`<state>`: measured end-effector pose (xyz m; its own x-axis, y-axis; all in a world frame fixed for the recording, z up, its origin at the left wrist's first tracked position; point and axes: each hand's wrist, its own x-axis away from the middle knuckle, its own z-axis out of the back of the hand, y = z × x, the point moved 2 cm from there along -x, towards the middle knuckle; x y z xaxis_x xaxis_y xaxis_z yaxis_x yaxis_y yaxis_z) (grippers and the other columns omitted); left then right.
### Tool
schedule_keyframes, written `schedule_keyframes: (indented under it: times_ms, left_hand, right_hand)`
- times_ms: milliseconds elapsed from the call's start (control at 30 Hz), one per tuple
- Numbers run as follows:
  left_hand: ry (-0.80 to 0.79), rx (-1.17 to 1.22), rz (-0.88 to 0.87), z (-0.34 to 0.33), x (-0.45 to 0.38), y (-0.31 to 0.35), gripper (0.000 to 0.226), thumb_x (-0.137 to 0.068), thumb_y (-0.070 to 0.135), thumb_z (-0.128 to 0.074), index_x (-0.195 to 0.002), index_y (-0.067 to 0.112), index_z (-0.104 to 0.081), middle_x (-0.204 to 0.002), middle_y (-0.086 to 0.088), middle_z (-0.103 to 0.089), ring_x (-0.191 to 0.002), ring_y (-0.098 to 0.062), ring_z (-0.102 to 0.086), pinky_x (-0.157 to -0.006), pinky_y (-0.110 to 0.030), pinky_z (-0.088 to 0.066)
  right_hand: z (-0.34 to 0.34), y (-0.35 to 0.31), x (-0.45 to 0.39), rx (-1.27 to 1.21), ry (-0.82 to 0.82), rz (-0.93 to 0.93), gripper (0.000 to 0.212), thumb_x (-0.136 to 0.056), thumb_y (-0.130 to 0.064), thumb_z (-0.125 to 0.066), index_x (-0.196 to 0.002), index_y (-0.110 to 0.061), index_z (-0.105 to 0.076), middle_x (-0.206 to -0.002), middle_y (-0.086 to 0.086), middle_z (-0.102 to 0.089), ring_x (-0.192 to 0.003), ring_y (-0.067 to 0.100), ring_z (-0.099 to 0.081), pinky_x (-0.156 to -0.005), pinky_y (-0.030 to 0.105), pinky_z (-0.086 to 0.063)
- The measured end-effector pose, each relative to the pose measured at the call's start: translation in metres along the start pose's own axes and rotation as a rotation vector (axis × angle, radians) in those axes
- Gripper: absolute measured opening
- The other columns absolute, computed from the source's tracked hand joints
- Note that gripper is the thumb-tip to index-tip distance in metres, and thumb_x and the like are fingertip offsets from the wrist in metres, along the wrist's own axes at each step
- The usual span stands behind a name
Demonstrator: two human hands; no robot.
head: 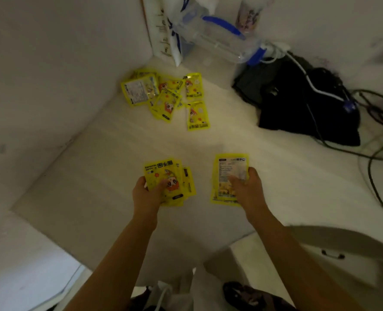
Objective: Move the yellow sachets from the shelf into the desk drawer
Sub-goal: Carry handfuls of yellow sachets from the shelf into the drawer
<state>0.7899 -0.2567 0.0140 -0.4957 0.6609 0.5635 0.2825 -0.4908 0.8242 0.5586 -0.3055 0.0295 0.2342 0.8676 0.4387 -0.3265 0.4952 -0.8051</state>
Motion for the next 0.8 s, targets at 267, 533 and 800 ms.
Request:
schedule_keyframes:
  times_ms: [267,533,800]
  left_hand:
    - [-0.225,-0.26,-0.12,0.001,0.052,-0.017,0.016,-0.083,0.008,-0.069,-0.088,0.019,-0.059,-0.085,0.004,-0.066,-0.075,-0.013,-0.064,-0.06,-0.028,-0.053]
    - [-0.474,-0.44,-0.2,-0.04,0.111,-0.053,0.018,-0.081,0.004,-0.068,-0.086,0.02,-0.059,-0.084,0.0,-0.068,-0.072,-0.014,-0.065,-0.058,-0.024,-0.053]
    - [-0.689,-0.631,-0.199,-0.088,0.206,-0.121,0.018,-0.081,0.01,-0.072,-0.092,0.02,-0.062,-0.088,0.001,-0.069,-0.078,-0.016,-0.067,-0.071,-0.031,-0.054]
  right_hand:
    - [0.024,0.062,0.093,-0.115,0.172,-0.136,0.019,-0.085,-0.015,-0.063,-0.099,-0.012,-0.05,-0.097,0.01,-0.062,-0.087,0.026,-0.064,-0.069,0.039,-0.057]
    - [0.078,0.125,0.164,-0.255,0.332,-0.242,0.022,-0.087,-0.01,-0.062,-0.106,-0.009,-0.051,-0.101,0.01,-0.064,-0.085,0.025,-0.067,-0.067,0.039,-0.058]
    - [0.156,0.209,0.247,-0.399,0.501,-0.35,0.022,-0.088,-0.009,-0.06,-0.108,-0.012,-0.05,-0.105,0.011,-0.065,-0.094,0.03,-0.068,-0.081,0.049,-0.057]
